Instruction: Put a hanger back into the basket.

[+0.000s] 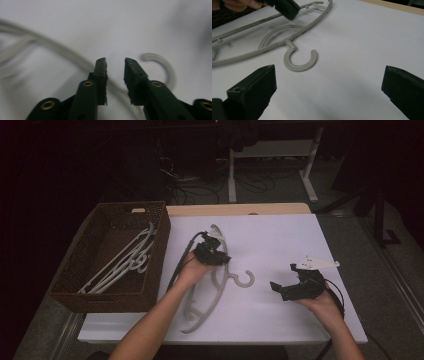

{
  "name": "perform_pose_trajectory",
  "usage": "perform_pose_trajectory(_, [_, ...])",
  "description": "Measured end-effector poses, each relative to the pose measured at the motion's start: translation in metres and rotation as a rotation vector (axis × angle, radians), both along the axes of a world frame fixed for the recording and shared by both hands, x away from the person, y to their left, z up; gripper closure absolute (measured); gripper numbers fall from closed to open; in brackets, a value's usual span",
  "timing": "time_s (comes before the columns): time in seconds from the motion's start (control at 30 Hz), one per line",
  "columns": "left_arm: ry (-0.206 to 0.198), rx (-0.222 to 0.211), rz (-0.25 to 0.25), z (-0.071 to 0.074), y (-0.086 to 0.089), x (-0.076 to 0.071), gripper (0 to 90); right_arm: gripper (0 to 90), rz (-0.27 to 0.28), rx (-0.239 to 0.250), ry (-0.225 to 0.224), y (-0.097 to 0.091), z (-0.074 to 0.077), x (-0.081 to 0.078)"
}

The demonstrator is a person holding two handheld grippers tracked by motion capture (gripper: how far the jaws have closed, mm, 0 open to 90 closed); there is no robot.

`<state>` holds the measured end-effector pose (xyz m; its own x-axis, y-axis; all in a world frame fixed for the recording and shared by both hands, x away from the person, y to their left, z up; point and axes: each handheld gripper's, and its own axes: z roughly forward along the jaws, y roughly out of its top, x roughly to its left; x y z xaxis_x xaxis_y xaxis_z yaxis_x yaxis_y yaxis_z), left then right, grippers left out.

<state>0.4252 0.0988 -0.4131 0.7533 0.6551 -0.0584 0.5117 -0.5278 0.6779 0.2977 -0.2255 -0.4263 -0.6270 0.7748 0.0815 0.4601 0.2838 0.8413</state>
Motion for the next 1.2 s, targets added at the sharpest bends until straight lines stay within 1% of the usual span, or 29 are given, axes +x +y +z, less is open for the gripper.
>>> perform_pose_trajectory(0.03, [-0.01,0.009,0.039,0.0,0.007,0.003,64.4,0.0,0.0,-0.001,0.001,0.0,0.0,0.0])
perform_pose_trajectory(0.13, [0.001,0.023,0.123,-0.003,0.027,0.013,60.0,0.0,0.0,-0.004,0.002,0.001,0.0,0.0])
perform_pose_trajectory(0.2, [0.017,0.019,0.16,-0.008,0.036,0.018,56.6,0.0,0.0,-0.003,0.002,0.001,-0.001,0.001])
perform_pose_trajectory(0.27, [0.032,0.021,0.181,-0.014,0.041,0.021,53.2,0.0,-0.001,-0.003,0.002,0.001,-0.001,0.001])
perform_pose_trajectory(0.33, [0.048,0.038,0.186,-0.019,0.041,0.023,52.2,0.0,-0.001,-0.004,0.003,0.0,-0.001,0.001])
perform_pose_trajectory(0.4, [0.061,0.042,0.187,-0.024,0.039,0.024,50.5,0.0,-0.002,-0.006,0.005,0.0,-0.001,0.001])
perform_pose_trajectory(0.5, [0.061,0.054,0.188,-0.027,0.035,0.025,50.8,0.0,-0.003,-0.004,0.004,0.0,-0.001,0.001])
perform_pose_trajectory(0.57, [0.06,0.063,0.189,-0.029,0.033,0.025,53.6,0.0,-0.003,-0.004,0.004,0.0,-0.001,0.001])
perform_pose_trajectory(0.6, [0.061,0.065,0.19,-0.03,0.033,0.025,56.8,0.0,-0.003,-0.005,0.004,0.0,-0.001,0.001])
perform_pose_trajectory(0.73, [0.062,0.087,0.185,-0.031,0.031,0.025,63.8,0.0,-0.004,-0.003,0.004,-0.001,-0.001,0.001])
perform_pose_trajectory(0.8, [0.063,0.097,0.182,-0.032,0.029,0.025,66.3,0.0,-0.004,-0.003,0.005,0.0,-0.001,0.001])
perform_pose_trajectory(0.87, [0.061,0.105,0.188,-0.032,0.028,0.025,66.8,0.0,-0.004,-0.004,0.004,0.0,-0.001,0.001])
perform_pose_trajectory(1.0, [0.07,0.099,0.204,-0.031,0.027,0.026,68.3,0.0,-0.004,-0.003,0.003,0.0,-0.001,0.001])
perform_pose_trajectory(1.07, [0.079,0.085,0.207,-0.03,0.025,0.028,69.7,0.0,-0.003,-0.003,0.003,0.0,-0.001,0.001])
perform_pose_trajectory(1.17, [0.079,0.075,0.196,-0.029,0.02,0.031,73.9,0.0,-0.002,-0.003,0.004,0.0,-0.001,0.001])
perform_pose_trajectory(1.2, [0.077,0.078,0.187,-0.028,0.018,0.032,75.5,0.0,-0.003,-0.003,0.004,0.0,-0.001,0.001])
